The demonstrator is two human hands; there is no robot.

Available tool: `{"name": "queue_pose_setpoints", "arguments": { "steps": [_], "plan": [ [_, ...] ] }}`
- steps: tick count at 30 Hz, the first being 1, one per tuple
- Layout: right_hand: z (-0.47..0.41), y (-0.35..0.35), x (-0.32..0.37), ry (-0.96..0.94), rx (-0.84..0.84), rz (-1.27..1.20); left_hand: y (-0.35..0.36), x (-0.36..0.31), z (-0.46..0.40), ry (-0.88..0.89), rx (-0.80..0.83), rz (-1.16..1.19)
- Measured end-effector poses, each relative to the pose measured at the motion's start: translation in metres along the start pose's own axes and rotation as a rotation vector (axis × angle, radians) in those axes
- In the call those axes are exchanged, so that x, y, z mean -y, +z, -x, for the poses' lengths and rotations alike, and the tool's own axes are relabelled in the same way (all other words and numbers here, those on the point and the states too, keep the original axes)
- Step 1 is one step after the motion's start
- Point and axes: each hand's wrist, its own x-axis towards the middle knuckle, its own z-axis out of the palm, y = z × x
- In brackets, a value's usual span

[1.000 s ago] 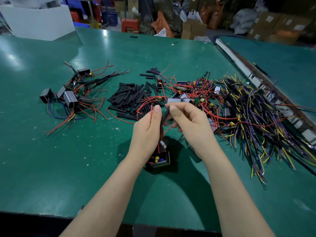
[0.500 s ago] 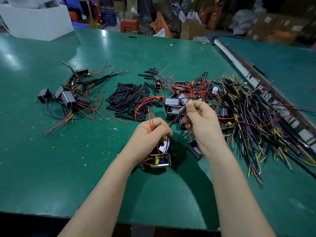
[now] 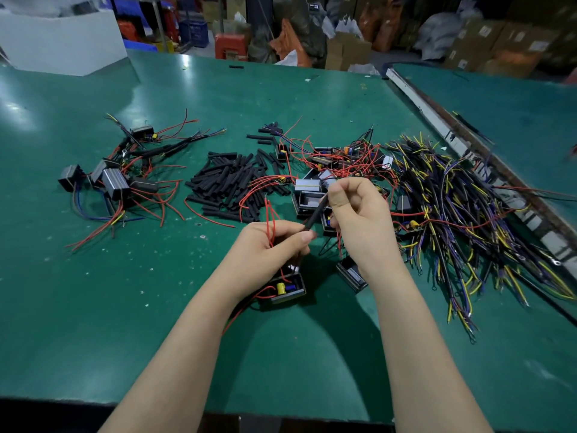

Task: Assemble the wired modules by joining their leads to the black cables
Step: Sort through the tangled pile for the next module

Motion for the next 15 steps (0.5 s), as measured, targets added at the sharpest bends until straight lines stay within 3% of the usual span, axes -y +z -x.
{"name": "queue_pose_setpoints", "arguments": {
  "steps": [8, 15],
  "plan": [
    [0.002, 0.001, 0.002, -0.027, 0.013, 0.021, -0.002, 0.009, -0.006, 0.020, -0.094, 0.034],
    [-0.001, 0.002, -0.005, 0.175, 0.045, -0.042, -0.002, 0.013, -0.008, 0.036, -0.115, -0.037]
  ]
}}
